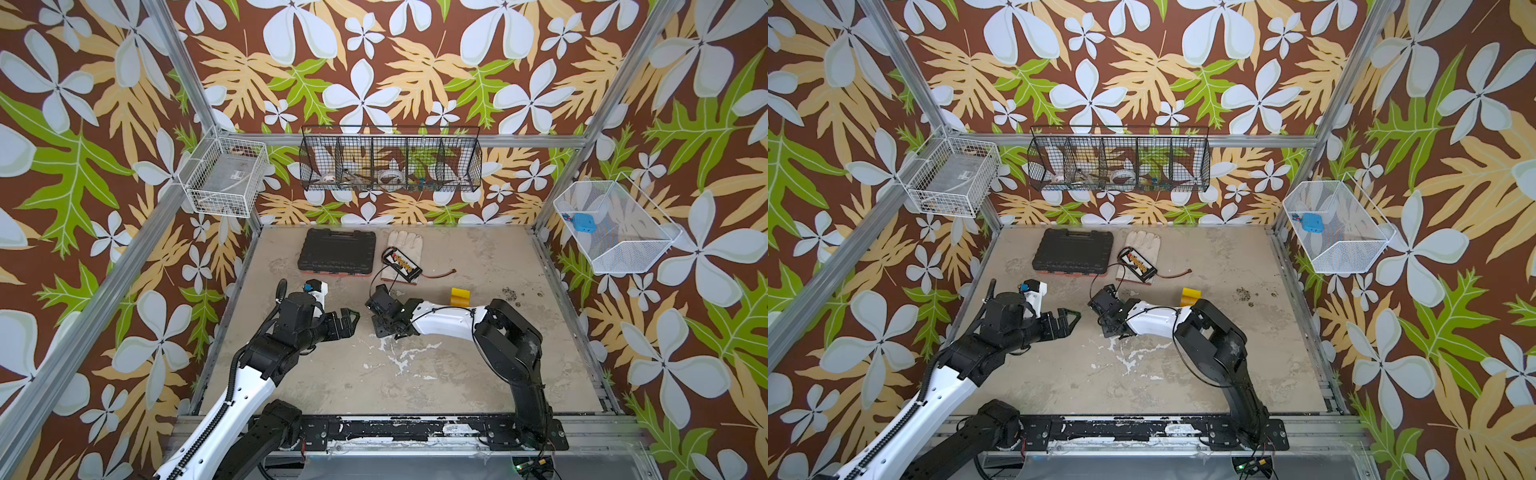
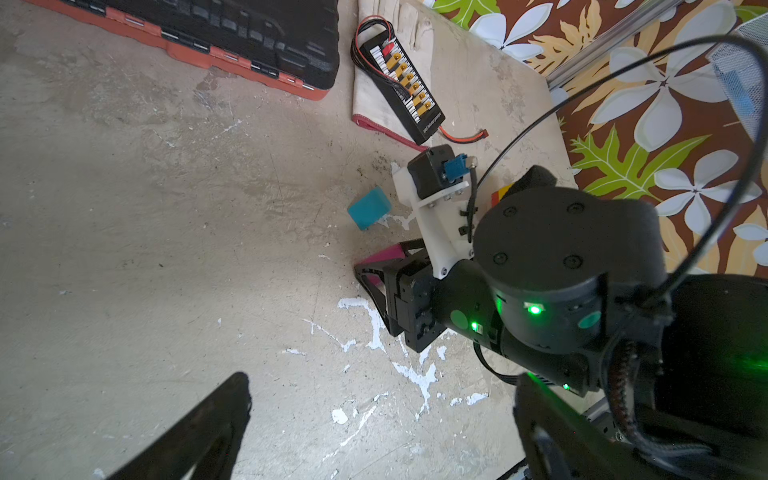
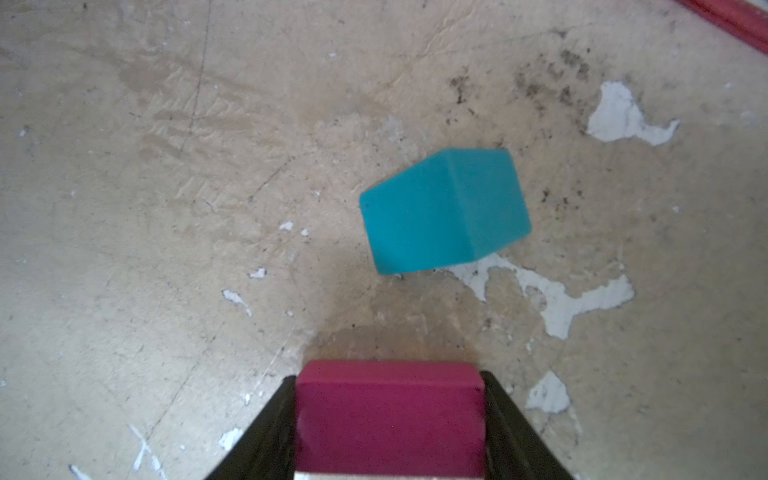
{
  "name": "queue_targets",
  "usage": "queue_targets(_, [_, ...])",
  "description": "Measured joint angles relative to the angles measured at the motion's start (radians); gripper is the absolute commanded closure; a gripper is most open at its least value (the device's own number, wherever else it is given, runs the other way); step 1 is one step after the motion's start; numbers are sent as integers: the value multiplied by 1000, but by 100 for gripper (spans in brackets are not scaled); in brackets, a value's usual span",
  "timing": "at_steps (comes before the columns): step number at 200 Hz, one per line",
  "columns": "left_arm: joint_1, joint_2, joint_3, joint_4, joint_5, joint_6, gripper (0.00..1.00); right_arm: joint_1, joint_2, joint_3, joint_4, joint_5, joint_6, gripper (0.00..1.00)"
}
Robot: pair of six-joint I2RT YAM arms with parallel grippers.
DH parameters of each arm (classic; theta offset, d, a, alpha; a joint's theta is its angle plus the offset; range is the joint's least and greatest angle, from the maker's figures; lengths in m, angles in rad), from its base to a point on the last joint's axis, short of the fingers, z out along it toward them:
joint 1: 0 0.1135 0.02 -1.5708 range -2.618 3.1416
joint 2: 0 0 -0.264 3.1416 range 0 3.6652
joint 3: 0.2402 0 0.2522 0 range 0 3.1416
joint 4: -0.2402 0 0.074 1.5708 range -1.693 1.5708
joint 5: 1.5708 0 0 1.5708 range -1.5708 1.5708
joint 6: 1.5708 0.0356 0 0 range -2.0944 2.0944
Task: Build the wood block tower
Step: 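Lower the right gripper and close it on the magenta block, then lift the magenta block and carry it over the tower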
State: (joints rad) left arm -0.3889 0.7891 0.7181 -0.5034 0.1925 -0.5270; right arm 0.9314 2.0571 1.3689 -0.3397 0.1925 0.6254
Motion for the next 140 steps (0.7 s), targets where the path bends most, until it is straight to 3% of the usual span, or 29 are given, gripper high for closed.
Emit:
queue_targets(70, [0,-2,-15,8,24,0,0,1,-144,-98,-60,-20,48,60])
queue_targets(140, [0,7,-37,31,72,-4,0,-18,-418,-149,-144,113,114,71])
